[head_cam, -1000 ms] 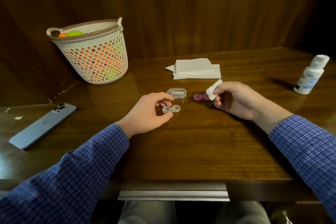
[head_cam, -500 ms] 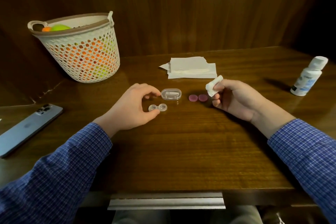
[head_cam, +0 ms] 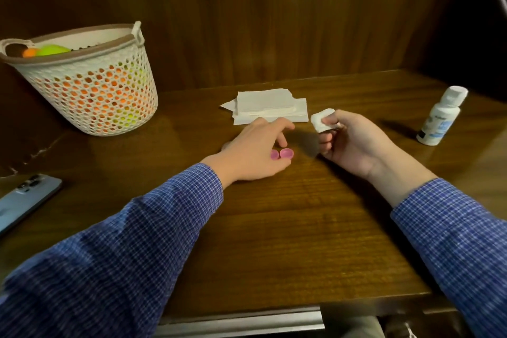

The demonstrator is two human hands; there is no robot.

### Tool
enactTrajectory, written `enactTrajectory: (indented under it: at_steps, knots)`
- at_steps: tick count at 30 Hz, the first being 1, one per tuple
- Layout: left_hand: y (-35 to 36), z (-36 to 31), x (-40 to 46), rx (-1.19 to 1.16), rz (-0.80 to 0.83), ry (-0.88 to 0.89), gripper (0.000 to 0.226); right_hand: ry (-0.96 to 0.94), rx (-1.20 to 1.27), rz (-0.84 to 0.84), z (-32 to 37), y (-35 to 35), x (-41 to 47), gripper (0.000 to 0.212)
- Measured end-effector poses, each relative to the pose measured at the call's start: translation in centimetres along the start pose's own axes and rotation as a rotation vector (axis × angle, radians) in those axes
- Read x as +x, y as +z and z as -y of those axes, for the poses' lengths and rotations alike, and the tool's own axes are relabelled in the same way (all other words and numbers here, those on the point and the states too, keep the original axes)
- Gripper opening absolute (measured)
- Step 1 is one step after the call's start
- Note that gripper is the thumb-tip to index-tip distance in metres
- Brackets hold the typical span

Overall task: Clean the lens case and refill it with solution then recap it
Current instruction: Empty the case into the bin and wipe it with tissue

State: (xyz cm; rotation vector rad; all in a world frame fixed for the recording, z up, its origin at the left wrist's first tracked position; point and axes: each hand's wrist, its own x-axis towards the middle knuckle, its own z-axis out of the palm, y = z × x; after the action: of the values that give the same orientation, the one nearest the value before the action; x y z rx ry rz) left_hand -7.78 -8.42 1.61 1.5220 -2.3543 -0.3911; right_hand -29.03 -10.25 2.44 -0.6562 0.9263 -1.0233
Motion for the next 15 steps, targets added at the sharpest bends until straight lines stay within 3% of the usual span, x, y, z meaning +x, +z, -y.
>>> enactTrajectory:
  at_steps: [7,15]
  knots:
    - [-0.1,-0.6,-0.6,-0.173,-0.106,0.013,0.060,-0.035,-0.150,-0.028,0.2,0.4,-0.2,0.024]
    - [-2.2,-0.4,-6.0,-0.458,-0.251,0.024,0.064,0.032,-0.312,0.334,-1.9,2.6,-2.3,0.014]
